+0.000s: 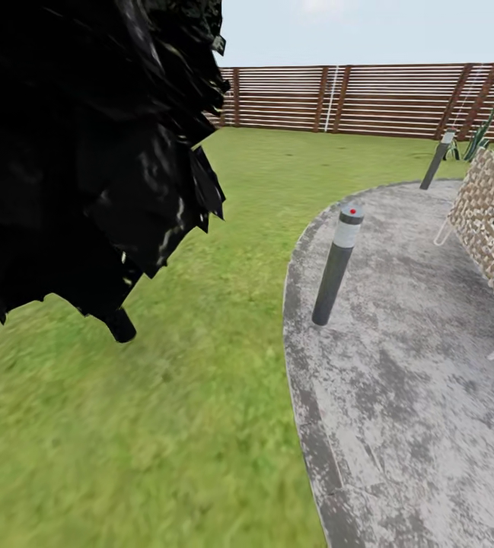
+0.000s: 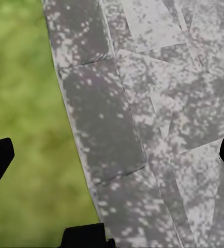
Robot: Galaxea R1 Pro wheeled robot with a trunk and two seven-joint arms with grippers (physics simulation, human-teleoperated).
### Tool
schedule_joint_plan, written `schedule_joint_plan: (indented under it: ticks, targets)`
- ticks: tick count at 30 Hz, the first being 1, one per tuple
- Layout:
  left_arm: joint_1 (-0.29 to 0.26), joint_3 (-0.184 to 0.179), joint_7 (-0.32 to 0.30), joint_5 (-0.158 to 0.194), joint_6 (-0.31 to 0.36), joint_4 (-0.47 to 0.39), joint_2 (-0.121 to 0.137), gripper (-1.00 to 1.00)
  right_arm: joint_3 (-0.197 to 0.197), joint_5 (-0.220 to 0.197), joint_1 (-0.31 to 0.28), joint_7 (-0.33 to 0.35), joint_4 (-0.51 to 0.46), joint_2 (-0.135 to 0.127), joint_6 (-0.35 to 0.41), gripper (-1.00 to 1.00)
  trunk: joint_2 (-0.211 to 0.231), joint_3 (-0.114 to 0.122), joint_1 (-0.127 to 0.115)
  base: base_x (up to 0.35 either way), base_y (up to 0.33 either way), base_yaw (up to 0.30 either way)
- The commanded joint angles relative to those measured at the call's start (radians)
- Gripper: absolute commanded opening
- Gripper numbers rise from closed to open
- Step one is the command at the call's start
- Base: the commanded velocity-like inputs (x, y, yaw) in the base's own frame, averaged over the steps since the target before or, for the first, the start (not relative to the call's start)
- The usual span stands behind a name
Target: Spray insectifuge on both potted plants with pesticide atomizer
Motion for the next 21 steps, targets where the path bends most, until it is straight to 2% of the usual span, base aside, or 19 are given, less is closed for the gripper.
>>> schedule_joint_plan:
  ticks: [1,6,21]
  targets:
    - [0.0,-0.002,-0.001,0.01,-0.003,0.0,0.0,1.0,-0.001,-0.001,-0.001,0.001,0.001,0.0,-0.003,1.0,0.0,-0.001,0.0,0.335,0.003,-0.297]
    - [0.0,-0.002,-0.001,0.01,-0.003,0.0,0.0,1.0,-0.001,-0.001,-0.001,0.001,0.001,0.0,-0.003,1.0,0.0,-0.001,0.0,0.164,0.001,-0.297]
    - [0.0,-0.002,-0.001,0.01,-0.003,0.0,0.0,1.0,-0.001,-0.001,-0.001,0.001,0.001,0.0,-0.003,1.0,0.0,-0.001,0.0,0.006,0.0,-0.298]
